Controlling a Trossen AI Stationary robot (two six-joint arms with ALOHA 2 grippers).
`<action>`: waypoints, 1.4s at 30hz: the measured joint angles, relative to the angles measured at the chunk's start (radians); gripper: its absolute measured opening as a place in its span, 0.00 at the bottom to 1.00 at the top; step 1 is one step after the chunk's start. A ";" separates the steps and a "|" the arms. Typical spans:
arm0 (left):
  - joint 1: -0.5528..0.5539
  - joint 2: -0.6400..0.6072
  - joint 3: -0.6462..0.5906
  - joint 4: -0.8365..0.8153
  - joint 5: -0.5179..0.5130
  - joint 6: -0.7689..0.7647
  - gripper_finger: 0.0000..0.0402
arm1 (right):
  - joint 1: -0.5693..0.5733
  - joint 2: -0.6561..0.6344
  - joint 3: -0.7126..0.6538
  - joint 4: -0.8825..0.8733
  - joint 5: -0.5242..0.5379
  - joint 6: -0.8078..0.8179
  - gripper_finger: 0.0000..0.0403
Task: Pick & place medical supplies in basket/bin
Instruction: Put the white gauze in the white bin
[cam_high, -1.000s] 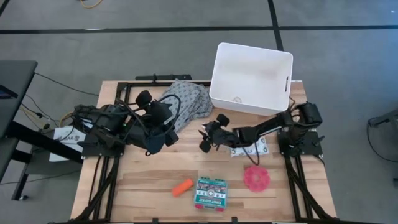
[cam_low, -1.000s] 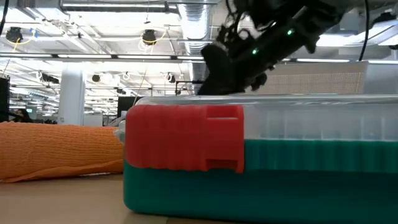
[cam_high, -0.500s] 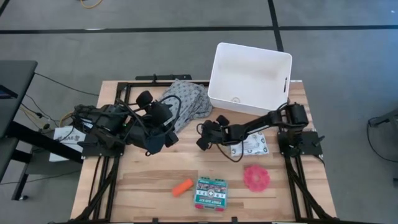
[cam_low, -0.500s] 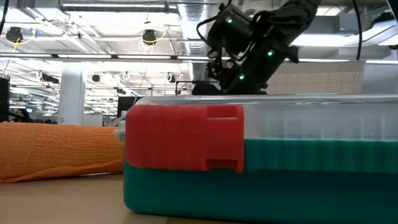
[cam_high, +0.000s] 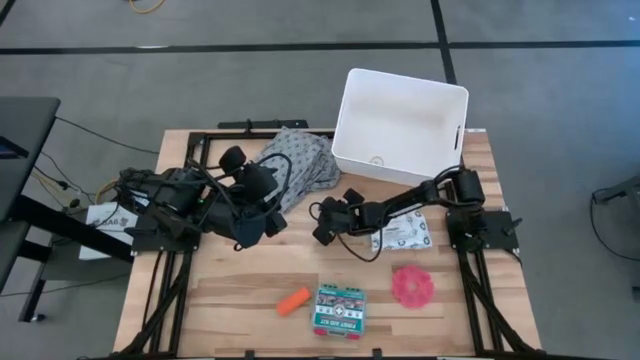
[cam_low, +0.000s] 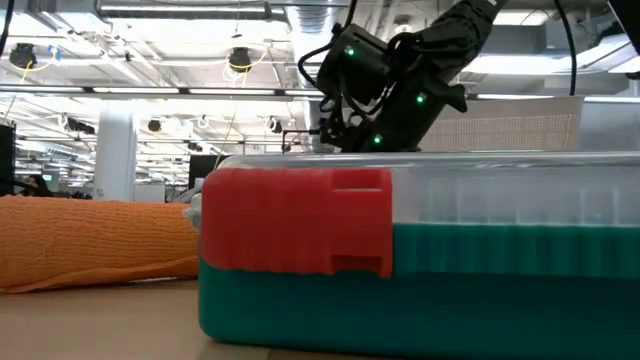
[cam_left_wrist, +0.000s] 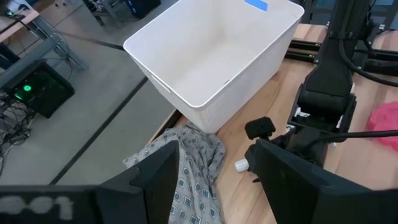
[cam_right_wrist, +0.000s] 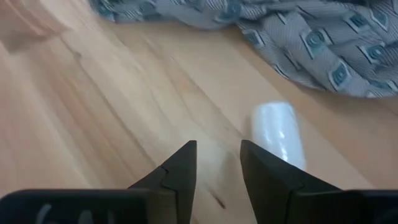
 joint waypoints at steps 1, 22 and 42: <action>0.000 0.000 0.000 0.000 0.000 0.000 0.50 | -0.002 0.000 0.000 -0.012 0.004 0.003 0.27; 0.000 0.000 0.000 0.000 0.002 0.001 0.50 | -0.031 -0.003 0.012 0.025 -0.077 0.011 0.23; 0.000 0.000 0.000 0.000 0.033 0.004 0.50 | -0.022 -0.006 0.155 -0.368 0.024 0.039 0.23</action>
